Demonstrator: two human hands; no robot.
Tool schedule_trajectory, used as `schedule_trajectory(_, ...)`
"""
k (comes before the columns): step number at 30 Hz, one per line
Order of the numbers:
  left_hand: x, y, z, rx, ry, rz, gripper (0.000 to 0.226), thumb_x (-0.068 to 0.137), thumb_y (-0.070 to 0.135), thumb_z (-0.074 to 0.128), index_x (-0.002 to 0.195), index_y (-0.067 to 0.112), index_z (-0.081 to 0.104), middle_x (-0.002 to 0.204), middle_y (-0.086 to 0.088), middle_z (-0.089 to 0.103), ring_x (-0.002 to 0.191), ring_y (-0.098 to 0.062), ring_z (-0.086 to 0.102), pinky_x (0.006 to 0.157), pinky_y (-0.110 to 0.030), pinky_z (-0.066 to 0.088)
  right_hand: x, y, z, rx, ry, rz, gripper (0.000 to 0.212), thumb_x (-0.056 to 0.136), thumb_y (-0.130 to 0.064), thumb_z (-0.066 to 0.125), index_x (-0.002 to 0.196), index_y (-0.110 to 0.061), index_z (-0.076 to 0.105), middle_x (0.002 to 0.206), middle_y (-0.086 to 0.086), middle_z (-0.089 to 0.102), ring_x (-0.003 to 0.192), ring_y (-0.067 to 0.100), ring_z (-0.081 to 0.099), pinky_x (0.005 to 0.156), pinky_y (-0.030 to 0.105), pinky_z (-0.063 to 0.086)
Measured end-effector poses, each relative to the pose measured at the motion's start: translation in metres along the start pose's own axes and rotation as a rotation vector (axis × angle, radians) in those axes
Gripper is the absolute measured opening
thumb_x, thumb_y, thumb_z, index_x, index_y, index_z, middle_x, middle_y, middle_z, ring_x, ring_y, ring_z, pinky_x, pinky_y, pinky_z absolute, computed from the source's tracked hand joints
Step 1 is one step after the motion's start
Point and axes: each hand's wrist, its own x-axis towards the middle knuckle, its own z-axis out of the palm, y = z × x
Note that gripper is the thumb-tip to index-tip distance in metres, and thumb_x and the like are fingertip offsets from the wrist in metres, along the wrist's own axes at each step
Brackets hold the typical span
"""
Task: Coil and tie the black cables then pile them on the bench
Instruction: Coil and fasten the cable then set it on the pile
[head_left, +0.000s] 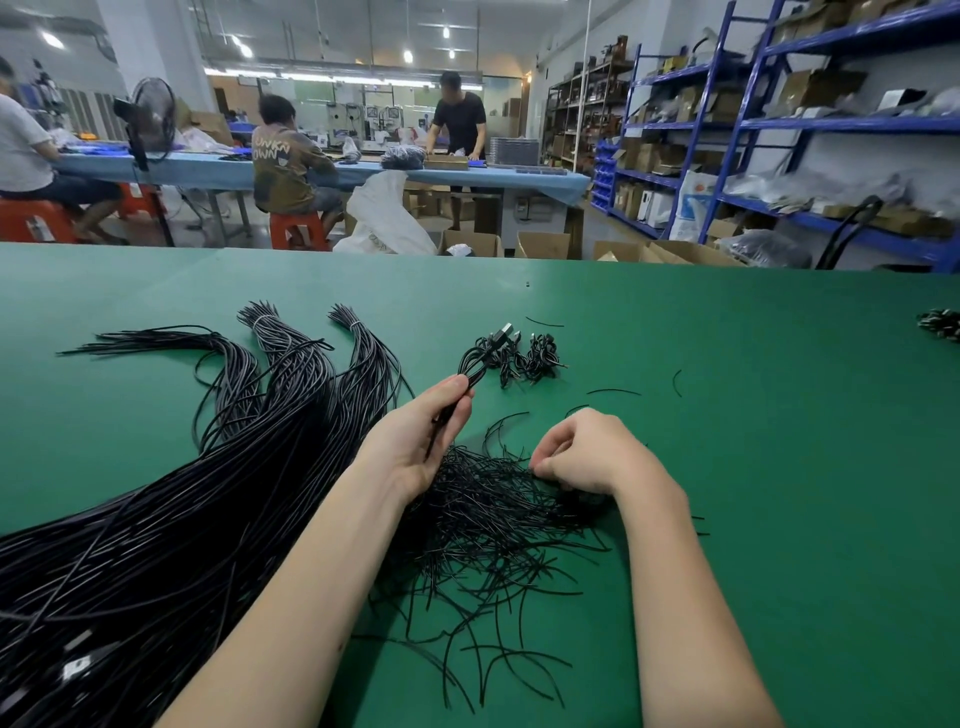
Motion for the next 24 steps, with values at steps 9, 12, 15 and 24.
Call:
schedule_trajectory(9,-0.001,-0.002,0.002,0.004,0.002,0.020,0.010,0.087,0.005,0.074,0.097,0.002,0.073,0.091,-0.009,0.074,0.061,-0.008,0.071,0.058,-0.014,0.058,-0.005,0.007,-0.014,0.592,0.058,-0.167,0.004,0.098,-0.018,0.068,0.099,-0.017,0.071,0.083,0.002,0.079,0.059,0.009,0.067,0.049,0.019,0.049)
schedule_trajectory(12,0.003,-0.003,0.001,-0.005,-0.001,0.042,0.007,0.087,0.004,0.074,0.094,0.002,0.073,0.090,-0.010,0.075,0.064,-0.009,0.071,0.059,-0.014,0.057,-0.006,0.001,-0.014,0.723,0.008,-0.222,0.007,0.098,-0.021,0.068,0.104,-0.017,0.068,0.088,0.001,0.080,0.060,0.010,0.067,0.049,0.017,0.047)
schedule_trajectory(15,0.006,-0.007,0.002,0.023,-0.037,0.072,0.010,0.086,0.002,0.074,0.095,0.001,0.074,0.089,-0.010,0.076,0.068,-0.009,0.073,0.061,-0.013,0.057,-0.004,-0.013,-0.006,0.743,0.003,-0.216,0.005,0.096,-0.017,0.067,0.101,-0.016,0.067,0.085,0.001,0.080,0.055,0.009,0.064,0.045,0.016,0.044)
schedule_trajectory(24,0.008,-0.012,0.005,0.177,-0.129,0.203,0.013,0.088,-0.001,0.069,0.100,-0.002,0.072,0.082,-0.004,0.078,0.071,-0.002,0.071,0.069,-0.011,0.055,-0.003,-0.028,0.006,0.789,0.040,-0.226,0.005,0.096,-0.017,0.067,0.094,-0.016,0.072,0.064,0.001,0.073,0.045,0.011,0.061,0.041,0.017,0.043)
